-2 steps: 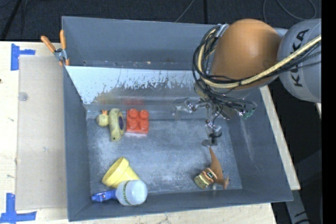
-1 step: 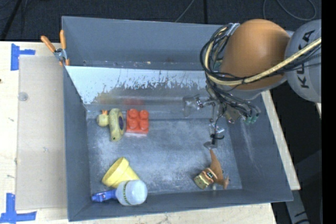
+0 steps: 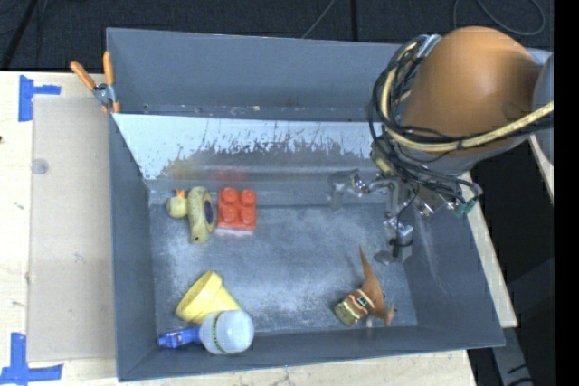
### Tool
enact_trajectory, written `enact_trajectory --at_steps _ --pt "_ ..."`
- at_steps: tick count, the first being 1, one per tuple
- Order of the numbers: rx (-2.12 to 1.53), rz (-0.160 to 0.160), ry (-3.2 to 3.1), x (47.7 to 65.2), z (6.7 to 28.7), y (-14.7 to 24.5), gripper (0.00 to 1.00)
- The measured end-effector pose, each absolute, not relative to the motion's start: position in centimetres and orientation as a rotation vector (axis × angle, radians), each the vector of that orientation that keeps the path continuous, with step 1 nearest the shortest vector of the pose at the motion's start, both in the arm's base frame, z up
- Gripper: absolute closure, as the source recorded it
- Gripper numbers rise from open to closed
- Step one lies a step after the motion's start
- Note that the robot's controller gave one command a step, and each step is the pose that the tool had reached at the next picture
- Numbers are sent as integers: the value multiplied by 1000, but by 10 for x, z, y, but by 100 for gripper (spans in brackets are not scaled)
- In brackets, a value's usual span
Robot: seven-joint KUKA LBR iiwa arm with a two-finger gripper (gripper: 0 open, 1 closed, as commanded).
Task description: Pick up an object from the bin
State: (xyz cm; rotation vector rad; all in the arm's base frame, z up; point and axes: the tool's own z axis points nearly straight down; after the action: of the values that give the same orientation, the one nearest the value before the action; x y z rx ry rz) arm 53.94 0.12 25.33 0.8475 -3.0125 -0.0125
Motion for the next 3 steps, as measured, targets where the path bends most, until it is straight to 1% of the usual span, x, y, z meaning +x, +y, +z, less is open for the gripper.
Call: enact_trajectory --at_steps 1,2,3 --pt "982 2 -2997 534 251 -18 0" --pt "1009 -9 -2970 512 185 -13 0" --pt "1031 -12 -2961 509 172 -12 0"
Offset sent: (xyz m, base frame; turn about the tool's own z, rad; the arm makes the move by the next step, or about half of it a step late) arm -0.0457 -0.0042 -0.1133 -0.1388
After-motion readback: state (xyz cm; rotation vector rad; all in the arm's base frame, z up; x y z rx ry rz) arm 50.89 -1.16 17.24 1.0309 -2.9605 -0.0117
